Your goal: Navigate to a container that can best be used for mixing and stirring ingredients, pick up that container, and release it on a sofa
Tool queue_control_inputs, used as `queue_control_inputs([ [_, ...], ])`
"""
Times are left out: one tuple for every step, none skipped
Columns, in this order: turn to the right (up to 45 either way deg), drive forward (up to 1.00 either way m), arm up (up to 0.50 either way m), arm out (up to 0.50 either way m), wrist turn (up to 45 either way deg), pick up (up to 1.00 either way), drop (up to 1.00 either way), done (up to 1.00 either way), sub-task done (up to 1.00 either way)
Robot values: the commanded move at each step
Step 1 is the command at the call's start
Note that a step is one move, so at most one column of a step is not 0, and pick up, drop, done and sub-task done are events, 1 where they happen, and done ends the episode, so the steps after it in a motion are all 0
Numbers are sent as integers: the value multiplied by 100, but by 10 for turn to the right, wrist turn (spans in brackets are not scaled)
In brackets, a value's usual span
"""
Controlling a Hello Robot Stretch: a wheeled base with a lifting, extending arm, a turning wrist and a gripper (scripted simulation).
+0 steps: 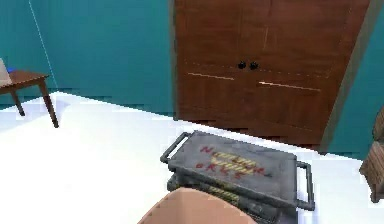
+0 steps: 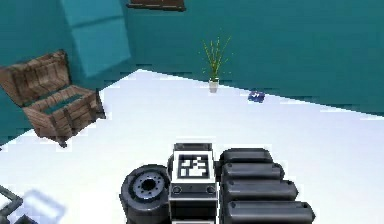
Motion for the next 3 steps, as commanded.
queue_control_inputs([
  [240,0,0,0,0,0,0,0,0],
  [0,25,0,0,0,0,0,0,0],
  [-450,0,0,0,0,0,0,0,0],
])
